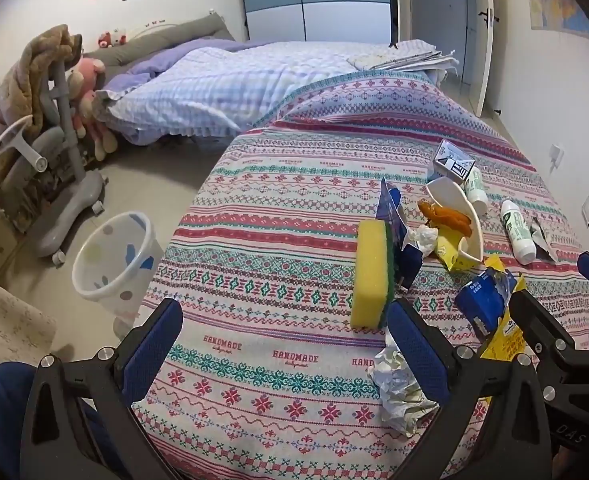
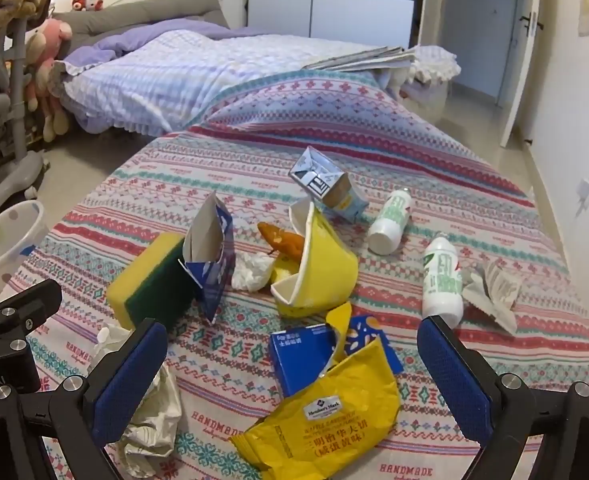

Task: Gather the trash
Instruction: 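Move both grippers toward the trash pile on the bedspread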

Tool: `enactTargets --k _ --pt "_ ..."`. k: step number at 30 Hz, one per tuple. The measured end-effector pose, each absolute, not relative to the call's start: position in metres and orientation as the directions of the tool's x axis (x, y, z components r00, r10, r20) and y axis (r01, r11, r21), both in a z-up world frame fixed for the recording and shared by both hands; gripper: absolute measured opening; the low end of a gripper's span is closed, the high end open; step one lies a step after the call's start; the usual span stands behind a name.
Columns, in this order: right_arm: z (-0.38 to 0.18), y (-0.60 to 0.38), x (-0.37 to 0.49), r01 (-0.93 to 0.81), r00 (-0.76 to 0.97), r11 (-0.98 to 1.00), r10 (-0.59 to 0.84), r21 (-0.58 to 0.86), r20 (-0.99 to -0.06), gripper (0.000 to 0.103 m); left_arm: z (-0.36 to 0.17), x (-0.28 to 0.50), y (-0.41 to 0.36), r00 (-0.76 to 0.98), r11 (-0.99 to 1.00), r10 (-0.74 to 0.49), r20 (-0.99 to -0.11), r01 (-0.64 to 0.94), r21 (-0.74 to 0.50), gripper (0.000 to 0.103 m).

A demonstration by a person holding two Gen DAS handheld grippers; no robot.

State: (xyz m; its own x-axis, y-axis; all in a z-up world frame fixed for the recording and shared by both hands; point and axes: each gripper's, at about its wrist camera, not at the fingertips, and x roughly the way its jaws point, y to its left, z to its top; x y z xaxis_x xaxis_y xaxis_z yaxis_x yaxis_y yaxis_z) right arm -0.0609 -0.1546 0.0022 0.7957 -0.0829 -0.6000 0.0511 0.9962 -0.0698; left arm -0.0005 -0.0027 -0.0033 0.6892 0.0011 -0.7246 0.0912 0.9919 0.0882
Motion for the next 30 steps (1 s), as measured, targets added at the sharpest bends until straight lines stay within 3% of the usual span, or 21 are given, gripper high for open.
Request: enactTargets --k 23,30 --pt "-0.001 -0.154 -0.062 0.049 0.799 0.997 -0.078 -0.064 -0.596 0.102 -0.011 -0.004 -0.006 0.663 0.989 0.004 -0.749 0.107 0.1 0.103" --pt "-0.005 -0.155 -0.061 0.051 0.799 0.997 -0.079 -0.064 -0.596 0.102 -0.011 -0.004 -0.007 0.702 0.99 -0.005 -0.712 0.105 0.097 0.103"
